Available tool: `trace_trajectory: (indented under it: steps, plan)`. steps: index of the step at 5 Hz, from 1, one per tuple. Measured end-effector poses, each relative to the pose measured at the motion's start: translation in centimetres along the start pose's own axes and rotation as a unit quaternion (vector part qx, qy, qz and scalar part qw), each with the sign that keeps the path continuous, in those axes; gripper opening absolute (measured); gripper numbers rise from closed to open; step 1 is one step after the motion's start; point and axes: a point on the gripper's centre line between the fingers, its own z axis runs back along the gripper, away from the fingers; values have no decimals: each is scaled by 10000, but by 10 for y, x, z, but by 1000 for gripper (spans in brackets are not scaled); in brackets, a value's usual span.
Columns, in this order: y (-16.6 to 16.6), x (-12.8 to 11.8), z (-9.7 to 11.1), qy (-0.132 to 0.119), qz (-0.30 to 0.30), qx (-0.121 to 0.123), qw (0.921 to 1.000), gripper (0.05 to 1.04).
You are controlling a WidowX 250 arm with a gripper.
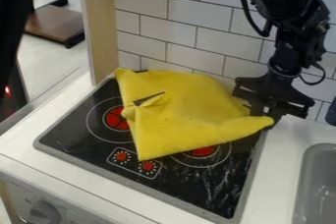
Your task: Fold the cloth from top right to bottom left
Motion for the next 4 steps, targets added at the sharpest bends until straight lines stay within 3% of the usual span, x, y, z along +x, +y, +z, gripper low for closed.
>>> trace_trajectory:
  steps: [1,4]
  plan:
    - [2,-4,7,-18,54,-70,10000,75]
    - [22,-10,56,-501,647,-341,9961,50]
